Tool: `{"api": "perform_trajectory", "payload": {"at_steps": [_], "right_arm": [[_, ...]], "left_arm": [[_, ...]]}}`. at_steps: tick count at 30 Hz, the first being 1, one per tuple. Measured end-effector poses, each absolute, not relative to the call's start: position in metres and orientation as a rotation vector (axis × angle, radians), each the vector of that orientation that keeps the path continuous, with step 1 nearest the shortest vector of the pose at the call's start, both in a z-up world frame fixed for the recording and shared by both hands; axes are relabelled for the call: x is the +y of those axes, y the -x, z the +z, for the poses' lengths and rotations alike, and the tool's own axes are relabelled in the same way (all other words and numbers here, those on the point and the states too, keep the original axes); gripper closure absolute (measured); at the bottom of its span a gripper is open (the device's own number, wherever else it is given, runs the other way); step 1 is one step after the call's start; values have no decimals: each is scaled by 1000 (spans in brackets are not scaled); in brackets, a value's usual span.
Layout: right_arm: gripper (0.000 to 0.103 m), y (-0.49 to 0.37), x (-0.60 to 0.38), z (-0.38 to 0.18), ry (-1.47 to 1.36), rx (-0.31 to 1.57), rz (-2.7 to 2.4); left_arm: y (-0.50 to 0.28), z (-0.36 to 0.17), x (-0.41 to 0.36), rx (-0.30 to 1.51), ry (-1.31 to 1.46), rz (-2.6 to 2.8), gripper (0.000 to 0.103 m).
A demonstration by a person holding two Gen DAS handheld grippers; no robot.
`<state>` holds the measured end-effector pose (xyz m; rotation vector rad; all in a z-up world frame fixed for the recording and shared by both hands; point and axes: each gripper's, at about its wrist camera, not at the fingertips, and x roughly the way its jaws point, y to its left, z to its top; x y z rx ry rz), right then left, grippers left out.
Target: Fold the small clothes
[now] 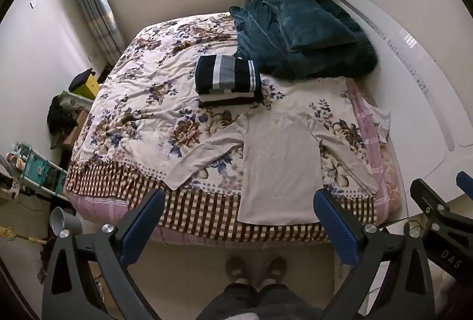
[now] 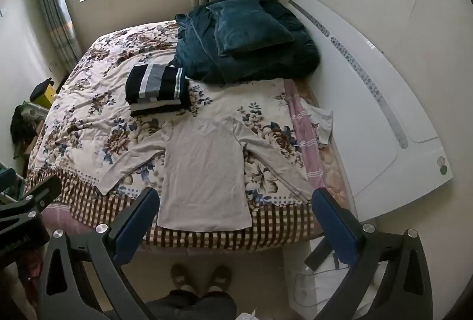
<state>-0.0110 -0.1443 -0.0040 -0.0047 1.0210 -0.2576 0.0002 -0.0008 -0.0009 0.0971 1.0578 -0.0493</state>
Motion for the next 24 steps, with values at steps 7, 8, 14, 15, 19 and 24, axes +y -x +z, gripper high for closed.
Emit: {"api": "perform_trajectory", "payload": {"at_steps": [7,8,14,15,19,24], "right_arm": [[0,13,-144,-1,0,1019,-249],[0,13,-144,-1,3,1018,-248],[0,19,-139,1,-1,1021,-247],[0,20,-139,2,-1,1020,-248],[0,15,-142,2,0,1021,-243],[0,15,-139,4,4,1024,-239]], "left_arm": [[1,0,0,1045,-90,-55,0],[2,0,1,1044,-89,-52,0],[1,5,0,1043,-92,-53,0],[0,6,1,1042,-91,-53,0],[2,7,2,1043,-91,-56,0],[2,7,2,1041,-88,-53,0]]}}
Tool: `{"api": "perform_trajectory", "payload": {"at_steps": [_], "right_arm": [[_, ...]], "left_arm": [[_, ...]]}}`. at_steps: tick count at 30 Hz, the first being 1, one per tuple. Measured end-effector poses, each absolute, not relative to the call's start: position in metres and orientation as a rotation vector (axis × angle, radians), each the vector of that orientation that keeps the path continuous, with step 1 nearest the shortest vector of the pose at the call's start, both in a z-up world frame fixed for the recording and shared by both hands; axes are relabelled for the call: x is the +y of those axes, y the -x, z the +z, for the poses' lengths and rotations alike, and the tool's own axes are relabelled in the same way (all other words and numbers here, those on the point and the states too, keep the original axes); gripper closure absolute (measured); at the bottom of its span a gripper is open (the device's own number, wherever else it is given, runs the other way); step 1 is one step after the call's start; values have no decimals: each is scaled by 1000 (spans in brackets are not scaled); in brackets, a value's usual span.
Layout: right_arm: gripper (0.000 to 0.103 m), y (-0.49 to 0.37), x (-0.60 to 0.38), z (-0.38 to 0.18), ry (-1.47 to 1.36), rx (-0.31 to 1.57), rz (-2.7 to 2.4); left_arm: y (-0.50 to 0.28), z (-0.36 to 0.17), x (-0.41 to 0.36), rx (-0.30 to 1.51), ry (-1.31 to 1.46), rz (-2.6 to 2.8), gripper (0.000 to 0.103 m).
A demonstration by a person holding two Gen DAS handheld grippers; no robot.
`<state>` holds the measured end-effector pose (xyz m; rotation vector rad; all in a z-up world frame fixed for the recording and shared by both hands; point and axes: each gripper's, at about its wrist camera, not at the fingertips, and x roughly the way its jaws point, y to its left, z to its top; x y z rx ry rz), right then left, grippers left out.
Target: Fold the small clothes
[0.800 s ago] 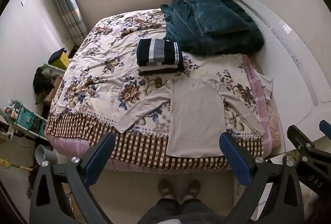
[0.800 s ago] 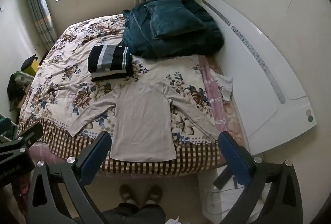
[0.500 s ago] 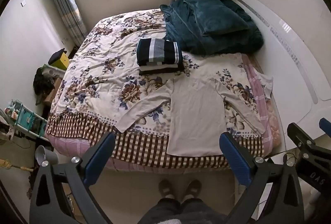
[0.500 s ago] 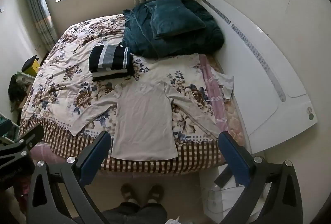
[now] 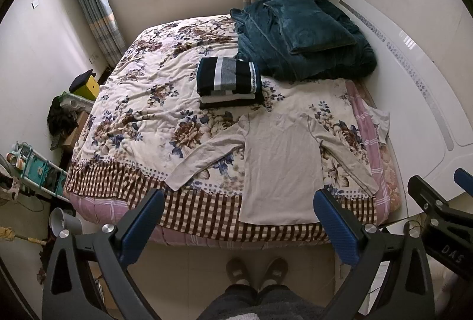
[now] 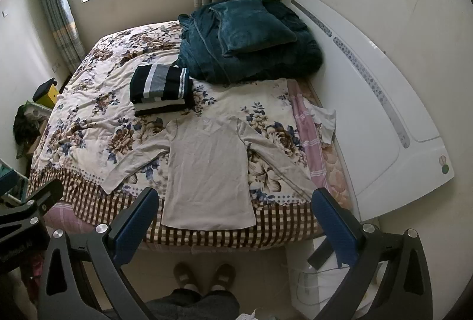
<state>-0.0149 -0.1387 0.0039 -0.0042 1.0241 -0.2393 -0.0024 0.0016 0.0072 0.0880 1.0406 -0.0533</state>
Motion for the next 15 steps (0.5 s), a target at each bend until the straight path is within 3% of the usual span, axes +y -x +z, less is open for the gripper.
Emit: {"api": "perform_trajectory", "payload": {"at_steps": [15], "right_arm": [[0,15,-135,6,13,1023,-239]], "left_arm": [[3,10,4,1033,-82,-55,0]]}}
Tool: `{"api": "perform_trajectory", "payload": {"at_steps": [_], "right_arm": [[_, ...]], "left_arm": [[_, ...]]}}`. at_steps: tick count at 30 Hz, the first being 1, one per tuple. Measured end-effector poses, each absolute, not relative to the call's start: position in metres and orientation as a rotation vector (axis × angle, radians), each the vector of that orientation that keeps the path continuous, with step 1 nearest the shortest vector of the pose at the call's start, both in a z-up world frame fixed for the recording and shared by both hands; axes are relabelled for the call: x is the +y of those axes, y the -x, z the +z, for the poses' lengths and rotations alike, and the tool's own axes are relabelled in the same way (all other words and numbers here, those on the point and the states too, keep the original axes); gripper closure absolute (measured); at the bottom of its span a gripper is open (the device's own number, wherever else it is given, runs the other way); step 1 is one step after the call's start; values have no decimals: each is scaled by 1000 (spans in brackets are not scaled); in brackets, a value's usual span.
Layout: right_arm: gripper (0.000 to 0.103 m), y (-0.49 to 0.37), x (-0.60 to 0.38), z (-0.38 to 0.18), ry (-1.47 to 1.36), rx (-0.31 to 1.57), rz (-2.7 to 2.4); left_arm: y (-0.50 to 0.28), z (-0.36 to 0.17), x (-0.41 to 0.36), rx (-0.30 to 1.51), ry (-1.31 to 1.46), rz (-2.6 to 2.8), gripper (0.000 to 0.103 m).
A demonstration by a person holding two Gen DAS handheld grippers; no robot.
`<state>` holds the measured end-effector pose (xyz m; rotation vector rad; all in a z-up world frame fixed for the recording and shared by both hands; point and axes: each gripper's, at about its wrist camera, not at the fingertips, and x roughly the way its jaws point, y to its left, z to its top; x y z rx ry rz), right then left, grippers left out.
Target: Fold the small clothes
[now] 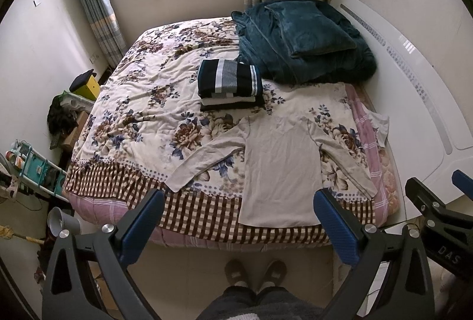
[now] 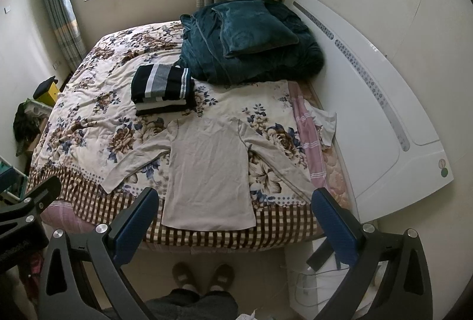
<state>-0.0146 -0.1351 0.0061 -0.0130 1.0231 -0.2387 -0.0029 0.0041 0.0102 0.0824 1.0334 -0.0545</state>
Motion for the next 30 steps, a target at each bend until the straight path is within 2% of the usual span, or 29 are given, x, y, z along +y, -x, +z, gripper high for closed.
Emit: {"api": "perform_trajectory", "payload": {"at_steps": [30], "right_arm": [[0,8,-126,13,17,1016,-238]], "left_arm": [[-14,25,8,1021,-76,-61,0]]}}
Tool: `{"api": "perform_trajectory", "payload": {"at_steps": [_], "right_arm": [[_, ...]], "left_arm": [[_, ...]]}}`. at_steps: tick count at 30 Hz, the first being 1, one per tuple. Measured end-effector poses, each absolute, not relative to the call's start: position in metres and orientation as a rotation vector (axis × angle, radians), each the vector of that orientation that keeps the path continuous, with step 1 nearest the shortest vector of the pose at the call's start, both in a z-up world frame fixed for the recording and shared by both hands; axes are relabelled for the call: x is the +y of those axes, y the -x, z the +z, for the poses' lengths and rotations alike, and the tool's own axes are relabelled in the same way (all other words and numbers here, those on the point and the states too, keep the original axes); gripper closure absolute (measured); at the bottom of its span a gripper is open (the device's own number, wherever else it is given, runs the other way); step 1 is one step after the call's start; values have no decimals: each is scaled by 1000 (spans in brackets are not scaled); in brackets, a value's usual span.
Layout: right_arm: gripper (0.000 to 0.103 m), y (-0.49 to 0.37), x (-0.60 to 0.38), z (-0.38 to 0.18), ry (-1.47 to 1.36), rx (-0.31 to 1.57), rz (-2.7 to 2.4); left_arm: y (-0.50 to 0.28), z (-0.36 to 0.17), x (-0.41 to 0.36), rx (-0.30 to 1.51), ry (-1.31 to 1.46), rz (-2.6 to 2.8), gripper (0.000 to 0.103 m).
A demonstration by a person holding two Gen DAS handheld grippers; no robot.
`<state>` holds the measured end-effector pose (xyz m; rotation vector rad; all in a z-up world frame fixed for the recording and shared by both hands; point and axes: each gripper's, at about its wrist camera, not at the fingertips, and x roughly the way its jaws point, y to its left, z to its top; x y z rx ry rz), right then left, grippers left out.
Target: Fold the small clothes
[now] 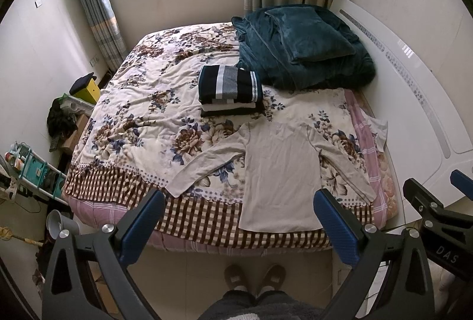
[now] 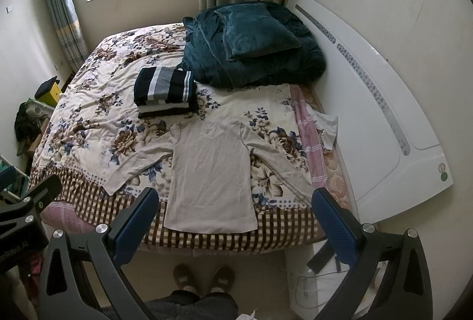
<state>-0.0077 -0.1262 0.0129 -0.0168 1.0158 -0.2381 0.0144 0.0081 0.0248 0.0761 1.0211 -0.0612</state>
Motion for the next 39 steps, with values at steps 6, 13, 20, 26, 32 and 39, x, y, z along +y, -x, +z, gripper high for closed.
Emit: {"api": "perform_trajectory", "payload": {"at_steps": [6,13,20,26,32,39], "right_arm": [[0,3,-123,20,19,1010,-233],[0,2,-122,23,20,1007,-232],[0,0,-121,26,20,1005,-232],[0,-1,-118,27,21,1006,-230],[0,-5,-119,15,-3,1032,-249],[0,-24,-152,-44,-87,1075,-361]], "left_arm": [[-14,25,8,1019,-76,-62,0],[-12,24,9,1017,-75,-62,0],[-23,28,6,1017,-76,-64,0],[-32,30,4,1020,-73,-70,0],[-46,18,1,1028,-83,-87,0],[-85,-41,-10,998,-139,-108,0]]}}
